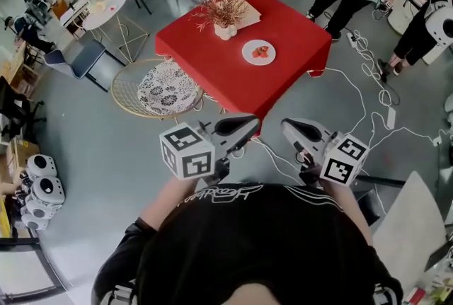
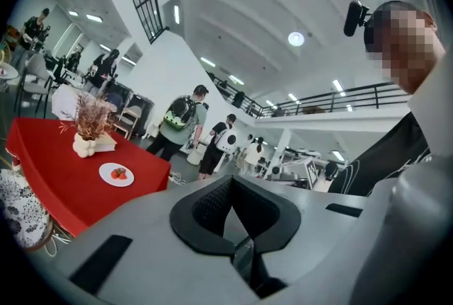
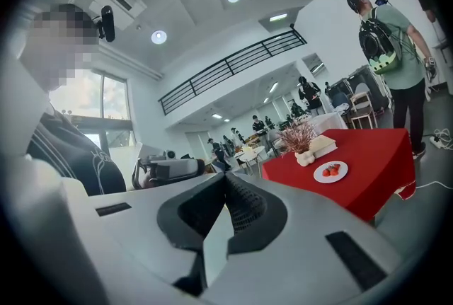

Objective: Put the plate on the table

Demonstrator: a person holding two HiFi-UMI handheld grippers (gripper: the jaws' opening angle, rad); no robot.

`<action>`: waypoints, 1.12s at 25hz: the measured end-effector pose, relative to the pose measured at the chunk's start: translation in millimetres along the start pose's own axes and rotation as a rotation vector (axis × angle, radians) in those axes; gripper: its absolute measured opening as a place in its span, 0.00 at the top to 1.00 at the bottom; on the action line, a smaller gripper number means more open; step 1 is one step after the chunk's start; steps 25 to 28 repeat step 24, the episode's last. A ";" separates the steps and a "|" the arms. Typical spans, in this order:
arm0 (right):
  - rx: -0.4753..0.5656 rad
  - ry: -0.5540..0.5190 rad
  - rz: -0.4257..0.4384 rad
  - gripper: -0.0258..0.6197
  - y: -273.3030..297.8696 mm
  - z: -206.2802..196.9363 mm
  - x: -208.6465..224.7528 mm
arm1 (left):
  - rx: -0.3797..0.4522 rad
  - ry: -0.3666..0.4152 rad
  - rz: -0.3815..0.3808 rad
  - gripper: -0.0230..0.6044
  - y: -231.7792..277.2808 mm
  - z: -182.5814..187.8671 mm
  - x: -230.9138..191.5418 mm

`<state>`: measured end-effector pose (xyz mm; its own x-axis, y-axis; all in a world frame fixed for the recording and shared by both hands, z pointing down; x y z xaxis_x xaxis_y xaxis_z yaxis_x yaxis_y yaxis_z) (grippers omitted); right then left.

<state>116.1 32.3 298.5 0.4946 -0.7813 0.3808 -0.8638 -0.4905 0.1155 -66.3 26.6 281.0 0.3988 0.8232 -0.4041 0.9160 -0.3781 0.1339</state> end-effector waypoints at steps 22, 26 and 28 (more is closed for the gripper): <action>-0.022 -0.061 0.022 0.95 -10.5 7.0 -19.8 | 0.032 -0.016 -0.022 0.95 -2.7 3.7 24.3; -0.024 -0.062 0.018 0.95 -9.5 7.5 -18.9 | 0.027 -0.015 -0.030 0.95 -1.4 4.4 22.9; -0.024 -0.062 0.018 0.95 -9.5 7.5 -18.9 | 0.027 -0.015 -0.030 0.95 -1.4 4.4 22.9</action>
Point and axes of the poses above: the fingertips, and each gripper's own axes: y forward along the fingers, x to its right, z out of its top, the point moved 7 cm from there along -y, backward along the fingers, and after that the axes turned 3 degrees about -x, right-handed, at the moved point
